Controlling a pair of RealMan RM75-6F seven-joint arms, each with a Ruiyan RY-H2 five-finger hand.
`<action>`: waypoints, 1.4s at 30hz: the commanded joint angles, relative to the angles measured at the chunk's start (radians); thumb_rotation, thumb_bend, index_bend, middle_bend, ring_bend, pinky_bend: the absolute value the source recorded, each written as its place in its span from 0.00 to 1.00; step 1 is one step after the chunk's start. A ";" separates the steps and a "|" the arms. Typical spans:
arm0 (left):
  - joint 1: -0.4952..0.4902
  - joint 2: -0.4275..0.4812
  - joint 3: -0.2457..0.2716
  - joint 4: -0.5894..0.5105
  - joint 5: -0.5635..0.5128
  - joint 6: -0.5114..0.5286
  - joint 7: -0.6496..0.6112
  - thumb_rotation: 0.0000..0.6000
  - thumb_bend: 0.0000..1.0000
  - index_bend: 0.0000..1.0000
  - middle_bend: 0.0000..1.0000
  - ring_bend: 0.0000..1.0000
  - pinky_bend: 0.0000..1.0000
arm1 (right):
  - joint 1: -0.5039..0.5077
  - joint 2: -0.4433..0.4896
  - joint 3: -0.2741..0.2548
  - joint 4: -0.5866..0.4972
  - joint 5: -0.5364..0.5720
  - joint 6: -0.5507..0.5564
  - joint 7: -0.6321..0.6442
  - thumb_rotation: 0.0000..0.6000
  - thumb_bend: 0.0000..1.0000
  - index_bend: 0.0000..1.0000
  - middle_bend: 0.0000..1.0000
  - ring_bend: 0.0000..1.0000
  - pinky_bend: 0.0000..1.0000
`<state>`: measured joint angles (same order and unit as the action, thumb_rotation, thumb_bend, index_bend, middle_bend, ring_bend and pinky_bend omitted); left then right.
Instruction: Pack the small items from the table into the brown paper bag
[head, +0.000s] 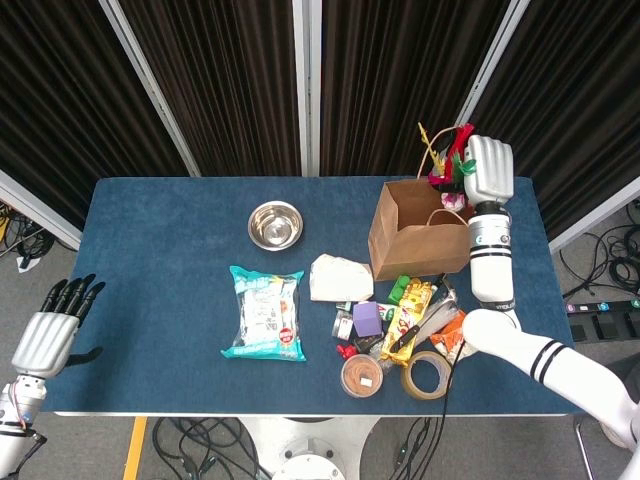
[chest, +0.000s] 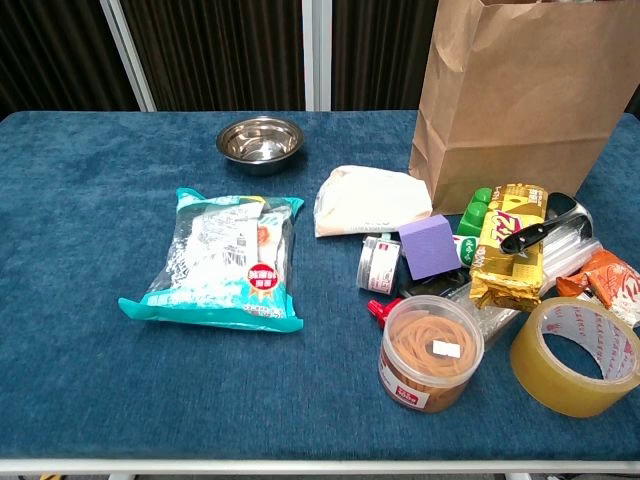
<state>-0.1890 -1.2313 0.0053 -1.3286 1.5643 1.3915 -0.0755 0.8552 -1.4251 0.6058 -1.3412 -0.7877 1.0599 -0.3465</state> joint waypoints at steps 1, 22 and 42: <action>0.000 0.002 0.001 -0.003 0.001 0.001 -0.001 1.00 0.05 0.10 0.07 0.00 0.05 | -0.011 0.030 -0.012 -0.031 -0.019 -0.002 0.021 1.00 0.00 0.33 0.35 0.16 0.21; -0.005 0.023 0.009 -0.047 0.005 -0.009 0.009 1.00 0.05 0.10 0.07 0.00 0.05 | 0.006 0.295 -0.061 -0.324 0.357 -0.132 -0.077 1.00 0.00 0.03 0.07 0.00 0.00; -0.004 0.023 0.010 -0.039 0.002 -0.004 -0.008 1.00 0.05 0.10 0.07 0.00 0.05 | 0.090 0.394 -0.043 -0.396 0.564 -0.192 0.070 1.00 0.00 0.00 0.00 0.00 0.00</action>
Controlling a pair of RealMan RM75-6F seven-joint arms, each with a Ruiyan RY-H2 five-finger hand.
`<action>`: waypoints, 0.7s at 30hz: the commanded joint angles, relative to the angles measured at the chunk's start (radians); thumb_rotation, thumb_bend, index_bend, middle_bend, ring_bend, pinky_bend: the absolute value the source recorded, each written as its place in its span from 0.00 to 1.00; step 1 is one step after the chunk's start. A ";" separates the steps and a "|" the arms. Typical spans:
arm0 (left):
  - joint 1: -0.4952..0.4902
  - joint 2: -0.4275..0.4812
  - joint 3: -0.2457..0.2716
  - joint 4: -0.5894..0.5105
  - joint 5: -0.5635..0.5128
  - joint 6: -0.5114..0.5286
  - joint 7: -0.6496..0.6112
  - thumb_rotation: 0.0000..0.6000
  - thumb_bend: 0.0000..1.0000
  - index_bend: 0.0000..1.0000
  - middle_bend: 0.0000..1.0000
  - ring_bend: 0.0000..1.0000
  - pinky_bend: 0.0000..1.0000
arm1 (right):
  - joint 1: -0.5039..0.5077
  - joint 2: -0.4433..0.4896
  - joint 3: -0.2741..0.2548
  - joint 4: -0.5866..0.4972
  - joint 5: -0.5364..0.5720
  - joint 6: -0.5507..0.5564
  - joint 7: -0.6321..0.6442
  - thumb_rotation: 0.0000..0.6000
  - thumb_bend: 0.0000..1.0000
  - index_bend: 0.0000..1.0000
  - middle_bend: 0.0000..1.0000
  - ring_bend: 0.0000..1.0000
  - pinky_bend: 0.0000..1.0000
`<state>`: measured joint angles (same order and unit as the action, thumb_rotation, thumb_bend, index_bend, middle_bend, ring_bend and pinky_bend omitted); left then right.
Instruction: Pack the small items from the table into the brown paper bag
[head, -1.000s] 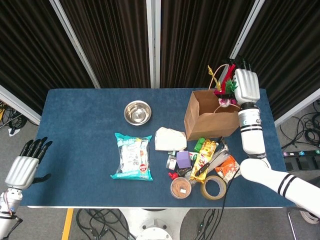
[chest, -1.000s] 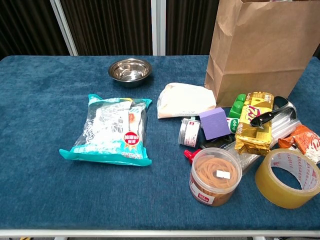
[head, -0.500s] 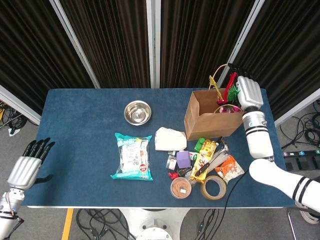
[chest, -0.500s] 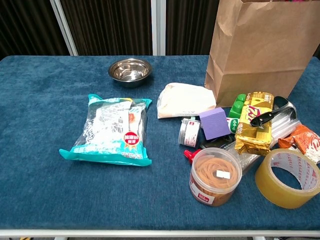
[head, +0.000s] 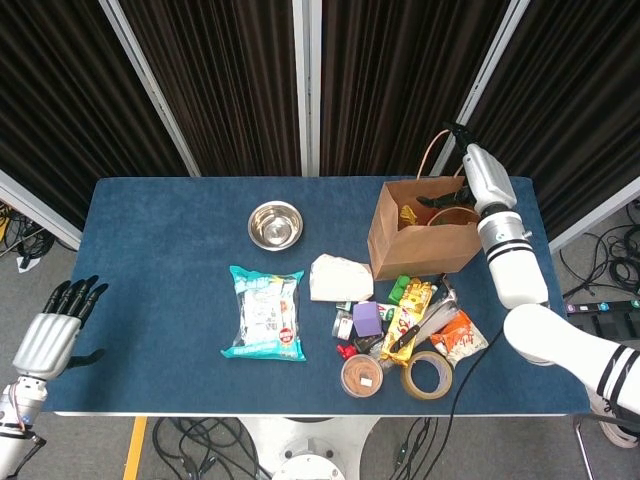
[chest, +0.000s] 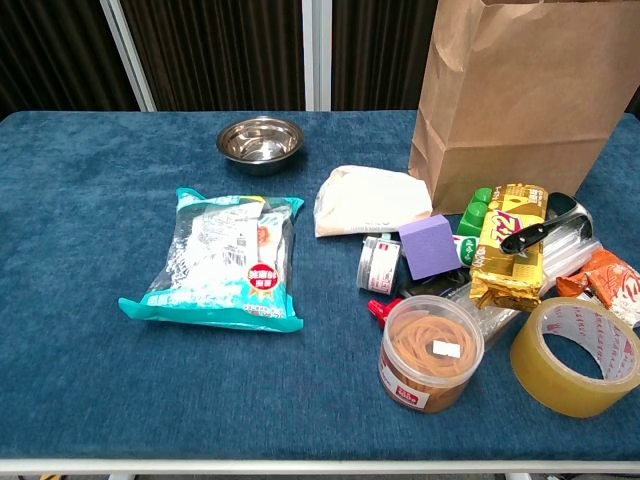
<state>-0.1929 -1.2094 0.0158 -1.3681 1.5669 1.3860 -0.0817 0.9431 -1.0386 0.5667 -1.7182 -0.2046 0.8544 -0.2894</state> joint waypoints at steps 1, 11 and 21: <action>0.000 0.001 -0.002 0.001 -0.001 0.002 -0.003 1.00 0.05 0.10 0.07 0.00 0.05 | -0.002 0.013 -0.003 -0.036 -0.039 0.026 0.022 1.00 0.00 0.00 0.00 0.00 0.00; 0.001 -0.001 -0.006 -0.004 -0.005 0.007 0.011 1.00 0.05 0.10 0.07 0.00 0.05 | -0.109 -0.025 0.038 -0.270 -0.594 0.216 0.232 1.00 0.00 0.00 0.05 0.00 0.00; 0.015 0.006 -0.003 -0.022 -0.005 0.025 0.028 1.00 0.05 0.10 0.07 0.00 0.05 | -0.189 0.023 -0.198 -0.426 -1.009 0.121 0.189 1.00 0.00 0.01 0.10 0.00 0.00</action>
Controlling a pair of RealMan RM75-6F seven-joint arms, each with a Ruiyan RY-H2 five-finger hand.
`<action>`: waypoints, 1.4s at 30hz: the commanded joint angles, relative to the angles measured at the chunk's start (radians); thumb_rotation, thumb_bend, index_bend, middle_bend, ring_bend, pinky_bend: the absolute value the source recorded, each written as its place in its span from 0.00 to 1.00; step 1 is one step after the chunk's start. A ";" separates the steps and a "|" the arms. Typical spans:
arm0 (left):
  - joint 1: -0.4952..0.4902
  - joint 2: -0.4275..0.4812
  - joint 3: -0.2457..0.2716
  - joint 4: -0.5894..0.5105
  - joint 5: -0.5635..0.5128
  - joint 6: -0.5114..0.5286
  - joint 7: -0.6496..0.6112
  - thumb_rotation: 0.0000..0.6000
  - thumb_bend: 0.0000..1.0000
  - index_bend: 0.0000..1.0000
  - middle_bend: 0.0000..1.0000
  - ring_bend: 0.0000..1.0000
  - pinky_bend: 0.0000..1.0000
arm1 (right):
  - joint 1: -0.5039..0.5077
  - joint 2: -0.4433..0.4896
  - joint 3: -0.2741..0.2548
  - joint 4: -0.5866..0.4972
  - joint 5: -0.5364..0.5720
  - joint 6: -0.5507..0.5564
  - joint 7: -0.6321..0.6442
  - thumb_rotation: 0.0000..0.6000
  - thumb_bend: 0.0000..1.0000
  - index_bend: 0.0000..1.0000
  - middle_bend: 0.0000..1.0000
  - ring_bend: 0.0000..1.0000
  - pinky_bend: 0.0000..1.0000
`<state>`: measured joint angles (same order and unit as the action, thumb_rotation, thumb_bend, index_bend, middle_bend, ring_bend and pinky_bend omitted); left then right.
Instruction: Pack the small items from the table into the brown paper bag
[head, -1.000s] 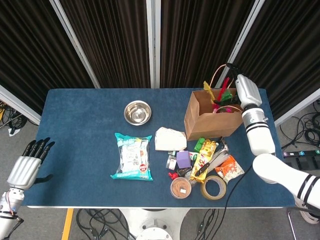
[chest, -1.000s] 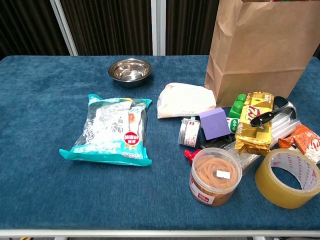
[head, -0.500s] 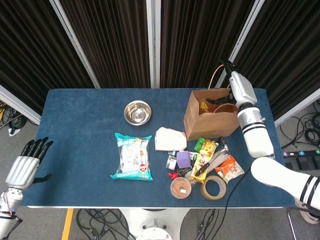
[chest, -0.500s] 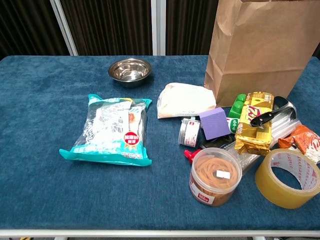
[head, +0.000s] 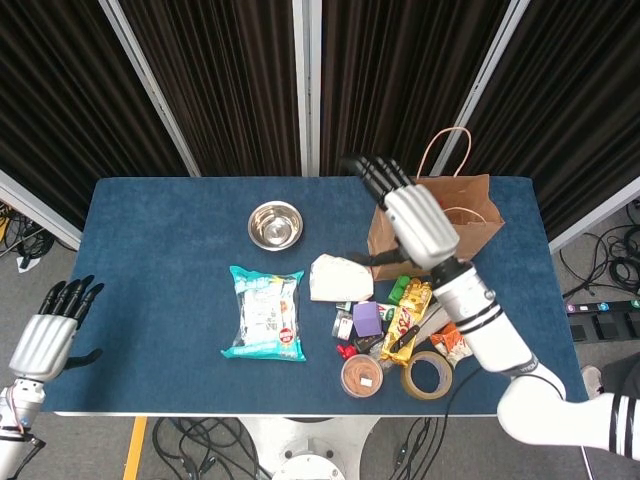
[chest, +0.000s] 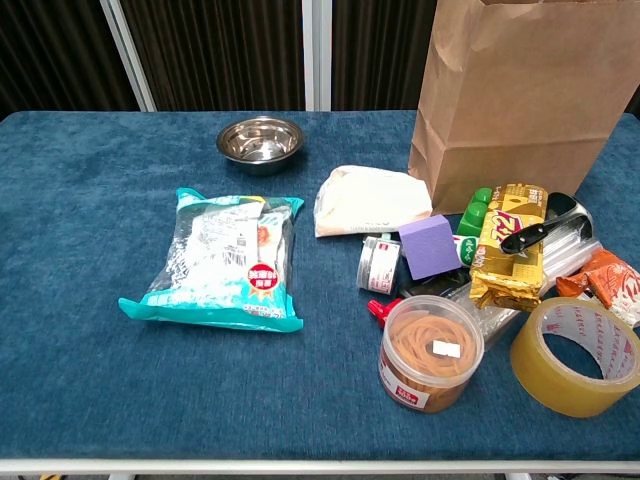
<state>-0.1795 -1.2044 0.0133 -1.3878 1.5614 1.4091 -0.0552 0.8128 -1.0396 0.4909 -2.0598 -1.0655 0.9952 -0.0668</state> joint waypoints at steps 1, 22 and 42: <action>0.002 0.002 0.000 -0.005 0.001 0.004 0.003 1.00 0.05 0.10 0.07 0.00 0.05 | -0.076 0.035 -0.155 -0.092 -0.177 -0.022 -0.051 1.00 0.00 0.01 0.11 0.00 0.01; 0.011 -0.033 0.009 0.012 0.010 0.009 0.034 1.00 0.05 0.10 0.07 0.00 0.05 | -0.317 -0.130 -0.445 0.437 -0.454 0.183 -0.245 1.00 0.00 0.40 0.39 0.29 0.42; 0.013 -0.079 0.015 0.078 0.020 0.007 0.075 1.00 0.05 0.10 0.07 0.00 0.05 | -0.347 -0.336 -0.476 0.795 -0.513 0.213 -0.079 1.00 0.14 0.52 0.47 0.33 0.43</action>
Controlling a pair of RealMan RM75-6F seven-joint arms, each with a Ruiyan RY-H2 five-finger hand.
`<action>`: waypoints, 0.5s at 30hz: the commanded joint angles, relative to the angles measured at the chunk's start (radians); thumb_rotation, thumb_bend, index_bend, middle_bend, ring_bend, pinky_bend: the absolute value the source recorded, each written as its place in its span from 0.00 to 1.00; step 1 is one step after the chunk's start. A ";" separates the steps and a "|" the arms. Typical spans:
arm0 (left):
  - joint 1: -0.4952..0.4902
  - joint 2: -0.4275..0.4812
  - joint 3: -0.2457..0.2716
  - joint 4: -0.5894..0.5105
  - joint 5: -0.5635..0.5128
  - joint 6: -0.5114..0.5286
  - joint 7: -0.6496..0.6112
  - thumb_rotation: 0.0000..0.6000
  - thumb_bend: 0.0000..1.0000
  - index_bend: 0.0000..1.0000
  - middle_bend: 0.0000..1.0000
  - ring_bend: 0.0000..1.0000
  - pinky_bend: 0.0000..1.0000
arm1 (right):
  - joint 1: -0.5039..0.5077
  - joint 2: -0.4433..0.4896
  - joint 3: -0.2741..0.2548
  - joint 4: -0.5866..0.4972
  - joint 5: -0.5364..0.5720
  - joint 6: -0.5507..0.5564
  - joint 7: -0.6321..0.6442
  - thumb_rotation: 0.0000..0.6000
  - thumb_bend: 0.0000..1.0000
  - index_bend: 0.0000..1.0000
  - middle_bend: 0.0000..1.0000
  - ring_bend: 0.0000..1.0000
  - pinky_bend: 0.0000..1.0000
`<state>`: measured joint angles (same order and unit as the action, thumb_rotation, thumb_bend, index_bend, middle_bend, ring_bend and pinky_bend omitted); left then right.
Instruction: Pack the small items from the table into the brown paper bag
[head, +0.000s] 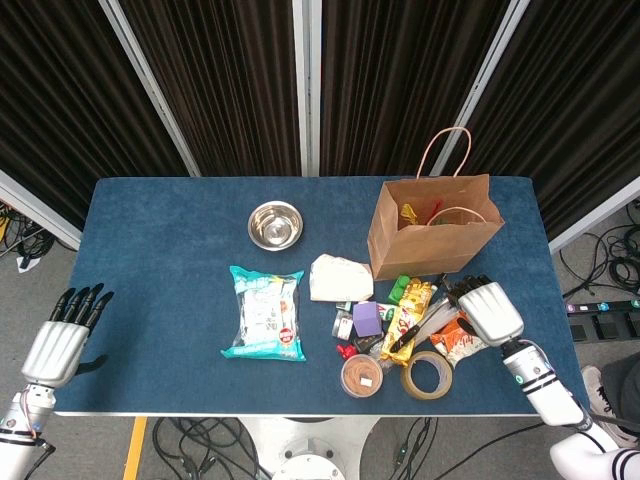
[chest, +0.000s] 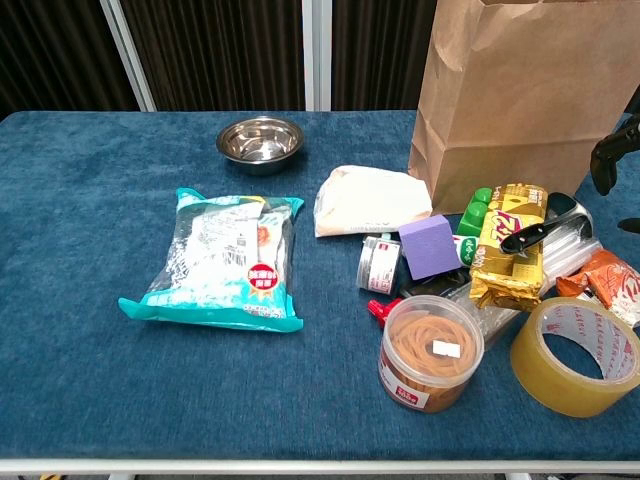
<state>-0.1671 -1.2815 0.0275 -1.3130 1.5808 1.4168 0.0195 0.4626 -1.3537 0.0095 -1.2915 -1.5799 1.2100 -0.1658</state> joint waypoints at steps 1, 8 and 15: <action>0.000 -0.003 0.002 0.007 0.001 0.000 0.002 1.00 0.05 0.10 0.07 0.00 0.05 | 0.004 -0.031 0.007 0.038 0.001 -0.002 0.027 1.00 0.14 0.52 0.47 0.33 0.43; 0.002 -0.012 0.004 0.027 -0.002 -0.005 -0.009 1.00 0.05 0.10 0.07 0.00 0.05 | 0.018 -0.076 0.022 0.102 0.020 -0.027 0.061 1.00 0.14 0.53 0.46 0.33 0.43; -0.001 -0.016 0.004 0.041 -0.006 -0.015 -0.023 1.00 0.05 0.10 0.07 0.00 0.05 | 0.026 -0.082 0.031 0.105 0.054 -0.069 0.078 1.00 0.14 0.52 0.44 0.33 0.43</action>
<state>-0.1677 -1.2976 0.0319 -1.2720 1.5751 1.4022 -0.0033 0.4879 -1.4351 0.0397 -1.1866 -1.5272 1.1425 -0.0898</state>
